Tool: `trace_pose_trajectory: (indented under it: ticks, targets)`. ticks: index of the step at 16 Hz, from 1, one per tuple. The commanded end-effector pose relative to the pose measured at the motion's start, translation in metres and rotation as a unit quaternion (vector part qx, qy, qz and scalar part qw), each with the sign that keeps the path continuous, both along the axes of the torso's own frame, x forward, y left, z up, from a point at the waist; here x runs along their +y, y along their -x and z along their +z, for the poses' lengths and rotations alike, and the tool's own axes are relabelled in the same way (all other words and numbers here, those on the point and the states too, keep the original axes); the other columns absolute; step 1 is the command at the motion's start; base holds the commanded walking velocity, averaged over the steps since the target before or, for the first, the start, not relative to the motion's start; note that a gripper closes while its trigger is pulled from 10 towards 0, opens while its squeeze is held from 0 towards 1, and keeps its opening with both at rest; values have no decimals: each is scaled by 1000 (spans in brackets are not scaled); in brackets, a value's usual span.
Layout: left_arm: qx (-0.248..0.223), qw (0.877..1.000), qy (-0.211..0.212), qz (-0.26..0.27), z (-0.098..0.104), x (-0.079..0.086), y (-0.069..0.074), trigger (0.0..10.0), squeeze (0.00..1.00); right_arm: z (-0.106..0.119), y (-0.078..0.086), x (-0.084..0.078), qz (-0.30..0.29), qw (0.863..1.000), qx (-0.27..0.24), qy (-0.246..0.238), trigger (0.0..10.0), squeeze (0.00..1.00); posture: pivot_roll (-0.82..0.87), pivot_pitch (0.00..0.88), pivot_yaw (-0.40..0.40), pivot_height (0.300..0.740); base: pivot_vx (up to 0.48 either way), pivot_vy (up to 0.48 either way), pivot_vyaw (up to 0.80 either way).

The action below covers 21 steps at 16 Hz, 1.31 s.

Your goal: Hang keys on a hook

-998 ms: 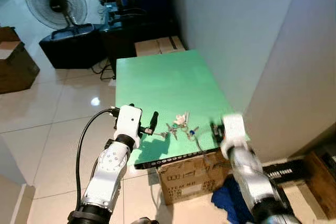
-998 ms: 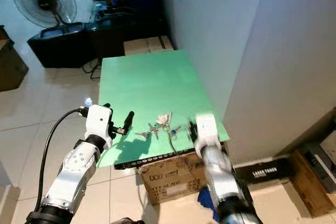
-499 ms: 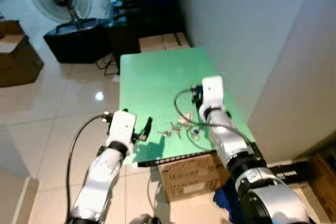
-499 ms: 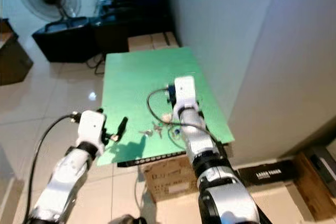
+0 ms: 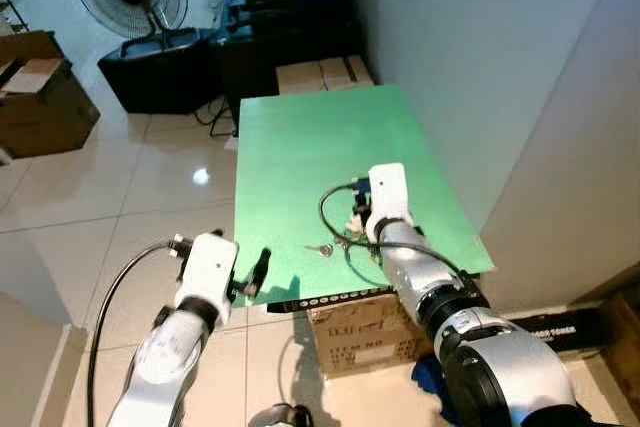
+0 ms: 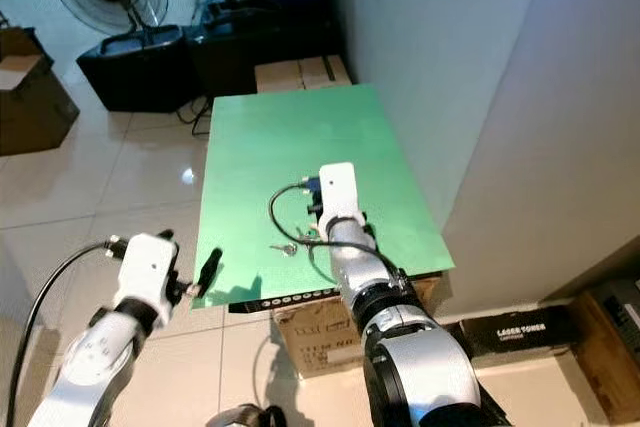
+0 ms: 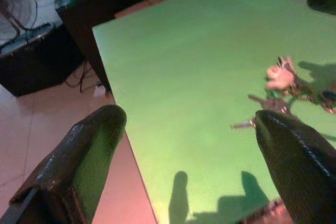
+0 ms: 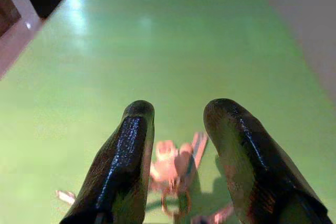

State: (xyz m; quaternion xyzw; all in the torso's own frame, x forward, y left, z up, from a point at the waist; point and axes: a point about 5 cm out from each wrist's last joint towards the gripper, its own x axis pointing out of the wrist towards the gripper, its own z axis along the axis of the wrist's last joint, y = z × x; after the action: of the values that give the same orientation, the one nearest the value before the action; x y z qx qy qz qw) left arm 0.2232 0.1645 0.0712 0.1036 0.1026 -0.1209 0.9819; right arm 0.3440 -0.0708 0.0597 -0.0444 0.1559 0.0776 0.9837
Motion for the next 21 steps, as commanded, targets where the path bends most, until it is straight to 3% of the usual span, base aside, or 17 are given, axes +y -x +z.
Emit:
trace_pose_trajectory:
  ticks: [1, 12, 20, 21]
  targets:
    - [3, 1000, -9, -6, 4, 3, 3, 10000, 0, -3, 2, 3, 2, 1000, 9, 7, 10000, 0, 76, 110, 146, 740, 0, 0, 0]
    - [44, 999, -23, -21, 12, 13, 28, 10000, 0, -35, 26, 8, 5, 997, 71, 33, 10000, 0, 117, 221, 208, 740, 0, 0, 0]
    - [59, 998, -18, -29, 14, 7, 37, 10000, 0, -60, 44, -8, -14, 990, 128, 60, 10000, 0, 121, 255, 215, 740, 0, 0, 0]
    - [62, 997, -19, -29, 14, 7, 39, 10000, 0, -60, 45, -9, -19, 990, 129, 59, 0, 0, 121, 260, 217, 740, 0, 0, 0]
